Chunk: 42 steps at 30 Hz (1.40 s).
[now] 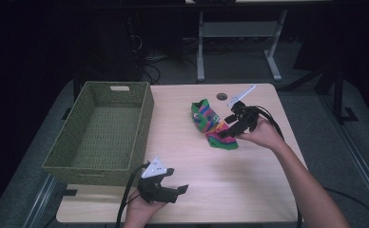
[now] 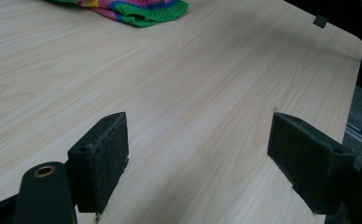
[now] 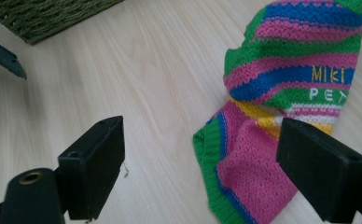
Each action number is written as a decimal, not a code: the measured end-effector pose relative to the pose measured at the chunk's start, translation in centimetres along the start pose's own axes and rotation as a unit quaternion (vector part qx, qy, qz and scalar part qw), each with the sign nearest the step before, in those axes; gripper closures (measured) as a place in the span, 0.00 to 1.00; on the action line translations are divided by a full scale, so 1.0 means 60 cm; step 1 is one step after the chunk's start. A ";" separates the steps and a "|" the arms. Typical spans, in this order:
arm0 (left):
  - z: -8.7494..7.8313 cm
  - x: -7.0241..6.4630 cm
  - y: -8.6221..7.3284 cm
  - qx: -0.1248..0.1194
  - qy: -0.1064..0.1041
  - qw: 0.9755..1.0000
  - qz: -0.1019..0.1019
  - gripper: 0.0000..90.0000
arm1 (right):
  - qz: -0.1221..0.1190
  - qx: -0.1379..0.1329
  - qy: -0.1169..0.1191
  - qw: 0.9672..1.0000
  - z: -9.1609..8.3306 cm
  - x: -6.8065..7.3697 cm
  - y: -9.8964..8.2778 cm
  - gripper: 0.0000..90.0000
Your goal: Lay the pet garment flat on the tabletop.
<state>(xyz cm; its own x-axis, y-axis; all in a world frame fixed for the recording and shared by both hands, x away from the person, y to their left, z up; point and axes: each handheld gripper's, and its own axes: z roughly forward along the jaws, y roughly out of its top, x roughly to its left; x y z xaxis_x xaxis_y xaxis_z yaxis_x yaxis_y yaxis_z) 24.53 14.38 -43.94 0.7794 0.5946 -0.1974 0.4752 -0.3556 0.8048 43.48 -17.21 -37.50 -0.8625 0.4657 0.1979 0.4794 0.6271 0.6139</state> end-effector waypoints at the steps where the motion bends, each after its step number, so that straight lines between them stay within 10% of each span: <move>1: 0.000 0.000 0.000 0.000 0.000 1.000 0.000 0.22 | 0.000 0.000 0.000 1.000 0.000 0.000 0.000 0.17; 42: 0.004 -0.002 0.002 0.006 -0.006 1.000 0.008 0.23 | 0.016 0.039 -0.080 0.996 0.134 -0.046 0.056 0.32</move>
<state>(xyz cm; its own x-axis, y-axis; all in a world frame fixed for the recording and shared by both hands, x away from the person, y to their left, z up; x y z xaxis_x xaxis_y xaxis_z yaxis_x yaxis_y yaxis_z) 24.58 14.09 -43.93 0.7920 0.5797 -0.1913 0.4671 -0.3738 0.8013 48.78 -11.38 -42.11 -0.8128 0.5758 0.0887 0.5231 0.6543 0.5462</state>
